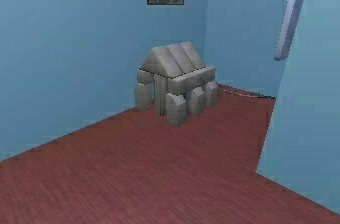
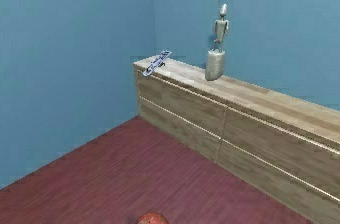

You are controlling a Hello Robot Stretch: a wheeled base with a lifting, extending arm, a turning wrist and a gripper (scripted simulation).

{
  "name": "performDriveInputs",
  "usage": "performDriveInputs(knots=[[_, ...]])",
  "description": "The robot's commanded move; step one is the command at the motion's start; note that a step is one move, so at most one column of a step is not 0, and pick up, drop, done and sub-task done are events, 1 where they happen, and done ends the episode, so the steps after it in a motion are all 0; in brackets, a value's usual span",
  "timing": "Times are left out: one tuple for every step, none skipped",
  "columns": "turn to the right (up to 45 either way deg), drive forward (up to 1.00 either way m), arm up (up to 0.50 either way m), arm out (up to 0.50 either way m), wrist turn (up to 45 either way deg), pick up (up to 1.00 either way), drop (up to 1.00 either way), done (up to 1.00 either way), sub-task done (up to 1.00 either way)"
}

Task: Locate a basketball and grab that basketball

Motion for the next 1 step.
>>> performDriveInputs(knots=[[0.0, 0.00, 0.10, 0.00, 0.0, 0.00, 0.00, 0.00, 0.00]])
